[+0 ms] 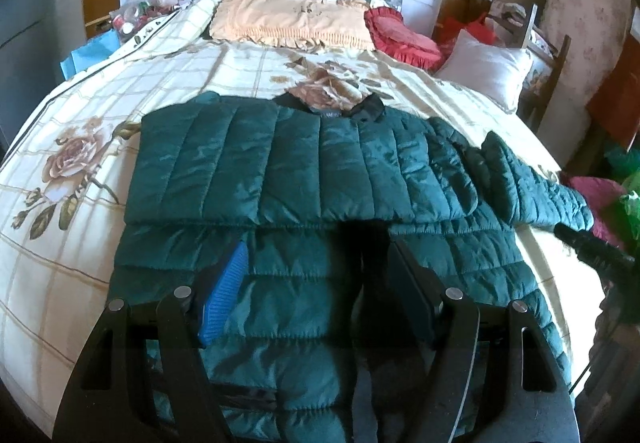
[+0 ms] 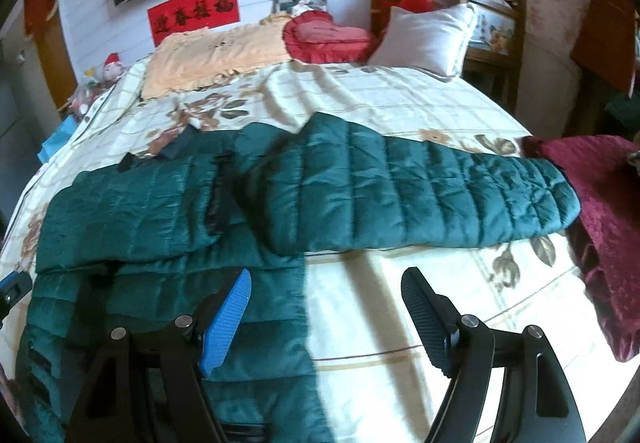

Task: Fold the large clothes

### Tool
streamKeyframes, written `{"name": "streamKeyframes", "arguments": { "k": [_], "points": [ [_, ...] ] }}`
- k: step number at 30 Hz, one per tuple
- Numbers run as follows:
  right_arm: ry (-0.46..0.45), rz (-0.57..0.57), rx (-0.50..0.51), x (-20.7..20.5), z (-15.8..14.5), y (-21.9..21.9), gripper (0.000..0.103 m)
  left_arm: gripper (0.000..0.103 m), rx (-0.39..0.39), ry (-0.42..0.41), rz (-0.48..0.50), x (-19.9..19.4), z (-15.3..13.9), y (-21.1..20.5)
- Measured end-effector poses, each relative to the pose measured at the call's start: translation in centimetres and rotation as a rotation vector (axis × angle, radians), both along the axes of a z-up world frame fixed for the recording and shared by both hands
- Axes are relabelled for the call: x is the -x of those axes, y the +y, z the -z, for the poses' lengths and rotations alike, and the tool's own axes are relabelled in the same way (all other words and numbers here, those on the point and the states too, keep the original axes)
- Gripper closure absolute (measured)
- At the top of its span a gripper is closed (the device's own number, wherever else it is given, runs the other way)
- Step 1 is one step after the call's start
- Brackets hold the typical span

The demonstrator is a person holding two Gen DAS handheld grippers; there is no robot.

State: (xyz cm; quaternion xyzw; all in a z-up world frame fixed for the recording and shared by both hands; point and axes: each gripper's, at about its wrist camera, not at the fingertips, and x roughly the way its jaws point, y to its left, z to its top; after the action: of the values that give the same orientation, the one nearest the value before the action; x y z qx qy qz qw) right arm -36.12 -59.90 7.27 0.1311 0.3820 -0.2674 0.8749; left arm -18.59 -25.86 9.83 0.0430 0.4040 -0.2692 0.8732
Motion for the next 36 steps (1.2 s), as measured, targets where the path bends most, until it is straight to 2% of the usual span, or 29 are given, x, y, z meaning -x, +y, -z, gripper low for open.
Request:
{"name": "streamKeyframes", "arguments": {
  "k": [19,26,32,36],
  "points": [
    [0.025,0.125,-0.022,2.1,1.6,-6.8,0.027,0.03,-0.039,0.022,-0.007,-0.5,2.6,0.0],
    [-0.01,0.296,-0.05,4.2,2.2,-13.1,0.024,0.03,-0.012,0.056,-0.042,-1.4,3.3,0.7],
    [-0.055,0.483,-0.105,6.7,3.2,-19.0,0.024,0.03,-0.032,0.056,-0.036,-1.5,3.8,0.5],
    [-0.064,0.569,-0.141,7.9,3.8,-22.3,0.024,0.03,-0.023,0.075,-0.043,-1.8,4.2,0.8]
  ]
}}
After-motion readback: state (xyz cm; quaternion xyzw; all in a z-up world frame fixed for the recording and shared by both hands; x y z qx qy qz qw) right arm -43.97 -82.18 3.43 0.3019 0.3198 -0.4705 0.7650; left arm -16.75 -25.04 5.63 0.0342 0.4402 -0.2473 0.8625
